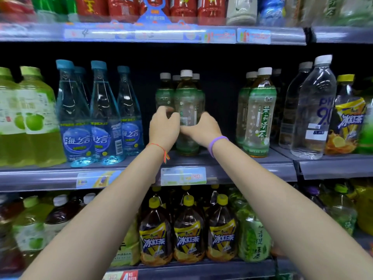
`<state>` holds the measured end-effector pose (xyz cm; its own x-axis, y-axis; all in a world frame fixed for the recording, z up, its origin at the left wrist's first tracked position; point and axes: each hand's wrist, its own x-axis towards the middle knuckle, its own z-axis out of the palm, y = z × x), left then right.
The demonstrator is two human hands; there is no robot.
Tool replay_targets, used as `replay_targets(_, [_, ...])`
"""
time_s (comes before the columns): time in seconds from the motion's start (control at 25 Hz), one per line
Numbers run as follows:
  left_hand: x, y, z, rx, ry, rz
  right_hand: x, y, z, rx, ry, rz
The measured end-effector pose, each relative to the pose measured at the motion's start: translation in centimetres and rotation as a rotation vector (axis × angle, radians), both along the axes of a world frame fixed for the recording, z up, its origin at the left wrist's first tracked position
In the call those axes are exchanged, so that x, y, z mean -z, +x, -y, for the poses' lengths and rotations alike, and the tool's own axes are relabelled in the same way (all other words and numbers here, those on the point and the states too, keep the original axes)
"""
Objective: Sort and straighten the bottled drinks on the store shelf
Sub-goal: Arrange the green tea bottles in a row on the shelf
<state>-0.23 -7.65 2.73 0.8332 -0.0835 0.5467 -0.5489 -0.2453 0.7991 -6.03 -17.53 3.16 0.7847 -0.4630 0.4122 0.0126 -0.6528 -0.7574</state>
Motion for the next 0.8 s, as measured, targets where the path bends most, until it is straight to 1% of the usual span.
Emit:
replay_targets(0.12, [0.2,0.2,2.0,0.158,0.106,-0.12,0.4,-1.2,1.2,0.043,0.038,0.014])
replay_targets(0.2, [0.7,-0.2,3.0,0.205,0.114,-0.184,0.8,-1.9,2.4,0.09,0.099,0.061])
replay_targets(0.28, [0.8,-0.5,4.0,0.195,0.118,-0.234,1.3,-2.7,3.4,0.118,0.11,0.101])
replay_targets(0.44, [-0.4,-0.3,5.9,0.171,0.071,-0.294,1.3,-2.9,4.5,0.155,0.0,0.114])
replay_targets(0.52, [-0.9,0.2,6.9,0.141,0.11,-0.306,1.2,-2.9,4.7,0.139,-0.01,0.089])
replay_targets(0.64, [-1.3,0.8,7.9,0.045,0.221,-0.285,1.2,-2.9,5.4,0.087,-0.022,0.051])
replay_targets(0.72, [-1.2,1.6,8.1,-0.002,0.234,-0.282,1.3,-3.0,5.8,0.061,-0.037,0.046])
replay_targets(0.8, [-0.9,2.4,8.1,0.027,0.229,-0.278,1.6,-3.0,5.9,0.051,-0.037,0.063])
